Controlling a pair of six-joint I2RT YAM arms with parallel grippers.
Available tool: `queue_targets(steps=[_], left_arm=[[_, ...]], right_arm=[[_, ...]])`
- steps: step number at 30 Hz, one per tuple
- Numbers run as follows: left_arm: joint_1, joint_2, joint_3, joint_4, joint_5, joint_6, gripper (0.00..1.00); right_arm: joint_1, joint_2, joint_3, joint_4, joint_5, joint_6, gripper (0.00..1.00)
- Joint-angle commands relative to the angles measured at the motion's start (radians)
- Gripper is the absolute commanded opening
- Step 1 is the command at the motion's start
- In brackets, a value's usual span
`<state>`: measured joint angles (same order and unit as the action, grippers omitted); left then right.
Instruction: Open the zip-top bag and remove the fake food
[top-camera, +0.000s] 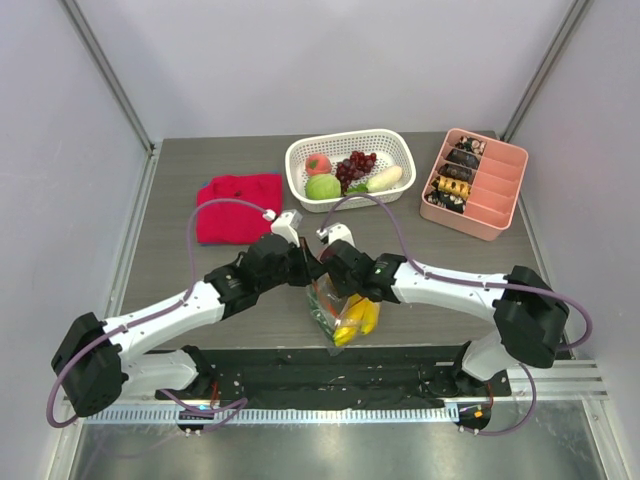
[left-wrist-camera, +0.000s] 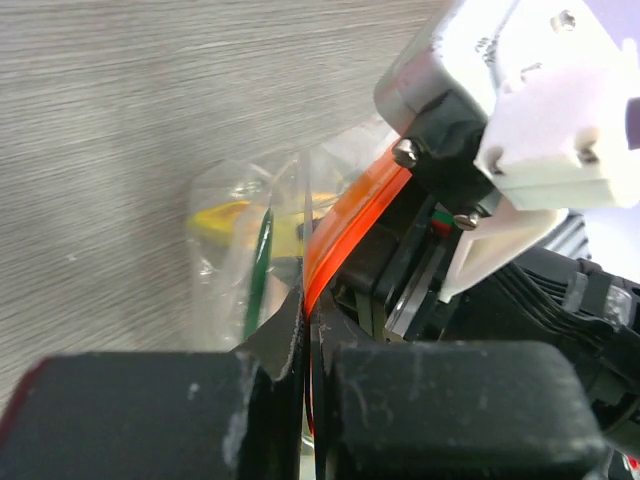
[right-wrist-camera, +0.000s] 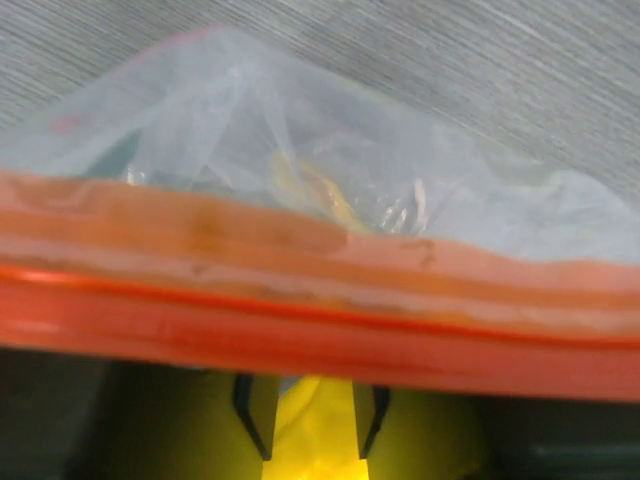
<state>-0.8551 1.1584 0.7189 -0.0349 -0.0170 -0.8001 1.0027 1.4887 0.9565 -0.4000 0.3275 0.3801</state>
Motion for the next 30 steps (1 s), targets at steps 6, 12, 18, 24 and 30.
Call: queue_targets(steps=[6, 12, 18, 24, 30], left_arm=[[-0.007, -0.023, -0.027, 0.039, -0.064, 0.027, 0.0], [-0.005, -0.011, -0.03, 0.046, -0.061, 0.029, 0.0], [-0.005, -0.011, -0.018, 0.049, -0.049, 0.024, 0.0], [-0.005, -0.003, -0.01, 0.056, -0.054, 0.018, 0.0], [-0.007, 0.011, 0.013, 0.07, -0.043, 0.004, 0.0]], right_arm=[[0.002, 0.053, 0.033, -0.005, 0.071, -0.067, 0.52], [0.004, 0.07, 0.063, -0.046, 0.077, -0.096, 0.64], [0.008, 0.038, 0.18, -0.18, 0.13, -0.063, 0.65], [0.013, 0.018, 0.18, -0.273, 0.12, 0.008, 0.65], [0.031, 0.033, 0.166, -0.315, 0.194, 0.029, 0.62]])
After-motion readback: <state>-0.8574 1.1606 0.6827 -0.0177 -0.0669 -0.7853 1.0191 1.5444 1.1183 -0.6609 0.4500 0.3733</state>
